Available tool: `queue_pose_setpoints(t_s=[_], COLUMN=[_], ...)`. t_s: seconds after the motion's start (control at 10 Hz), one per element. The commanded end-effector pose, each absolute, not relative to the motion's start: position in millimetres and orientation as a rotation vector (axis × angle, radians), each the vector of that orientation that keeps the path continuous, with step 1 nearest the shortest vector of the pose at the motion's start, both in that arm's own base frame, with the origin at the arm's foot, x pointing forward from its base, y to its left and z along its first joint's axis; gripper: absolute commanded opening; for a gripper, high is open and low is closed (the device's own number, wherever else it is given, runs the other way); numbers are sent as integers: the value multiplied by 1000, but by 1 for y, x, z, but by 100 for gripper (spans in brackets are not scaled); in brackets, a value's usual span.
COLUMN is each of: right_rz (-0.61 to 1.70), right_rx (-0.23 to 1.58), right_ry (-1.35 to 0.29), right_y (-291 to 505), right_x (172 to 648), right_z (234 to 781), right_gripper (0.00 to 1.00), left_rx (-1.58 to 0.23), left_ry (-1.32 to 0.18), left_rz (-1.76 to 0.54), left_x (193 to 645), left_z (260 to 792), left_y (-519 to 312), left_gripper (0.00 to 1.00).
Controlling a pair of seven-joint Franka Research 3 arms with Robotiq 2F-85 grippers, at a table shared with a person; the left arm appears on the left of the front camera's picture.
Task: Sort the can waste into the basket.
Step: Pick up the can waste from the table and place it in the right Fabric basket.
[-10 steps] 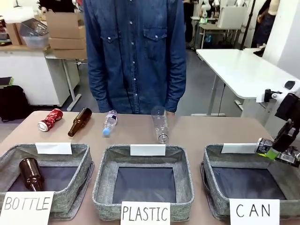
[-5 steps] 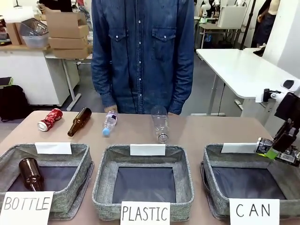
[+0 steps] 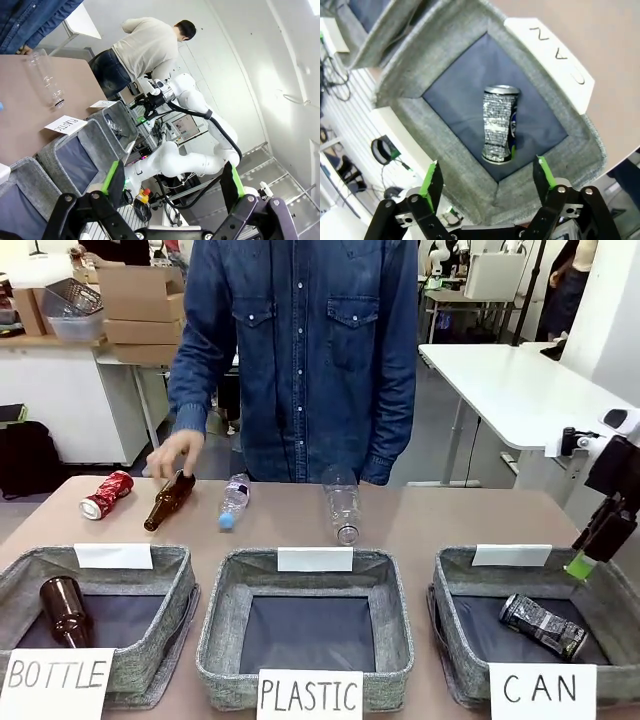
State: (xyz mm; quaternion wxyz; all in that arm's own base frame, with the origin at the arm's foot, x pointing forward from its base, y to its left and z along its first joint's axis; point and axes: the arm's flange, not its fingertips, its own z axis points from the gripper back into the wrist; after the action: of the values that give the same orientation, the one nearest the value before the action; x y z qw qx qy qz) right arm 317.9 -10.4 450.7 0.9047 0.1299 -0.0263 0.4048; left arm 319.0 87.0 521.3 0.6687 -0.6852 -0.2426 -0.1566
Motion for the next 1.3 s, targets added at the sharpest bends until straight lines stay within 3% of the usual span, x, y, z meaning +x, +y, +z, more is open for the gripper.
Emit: queue_pose_setpoints(t_s=[0.0, 0.3, 0.5, 0.8, 1.0, 1.1, 1.2], right_rz=[868, 774, 311, -6, -90, -193, 225], right_rx=[263, 330, 827, 1669, 1880, 1948, 1294], right_ry=[-74, -153, -360, -567, -630, -633, -346], right_y=[-12, -12, -6, -33, -53, -61, -47], right_x=[307, 313, 322, 349, 346, 348, 343], right_z=[431, 436, 463, 495, 488, 482, 501], right_gripper=[100, 100, 100, 100, 100, 100, 100], left_rx=[-1558, -1558, -1558, -1558, -1558, -1558, -1558], left_ry=[-566, -566, -566, -566, -566, -566, -566], left_rz=[-372, -372, -372, -372, -372, -372, -372], left_x=[319, 319, 319, 319, 319, 319, 319], left_z=[524, 524, 524, 524, 524, 524, 524], left_y=[86, 86, 86, 86, 86, 86, 86], left_gripper=[100, 100, 100, 100, 100, 100, 100])
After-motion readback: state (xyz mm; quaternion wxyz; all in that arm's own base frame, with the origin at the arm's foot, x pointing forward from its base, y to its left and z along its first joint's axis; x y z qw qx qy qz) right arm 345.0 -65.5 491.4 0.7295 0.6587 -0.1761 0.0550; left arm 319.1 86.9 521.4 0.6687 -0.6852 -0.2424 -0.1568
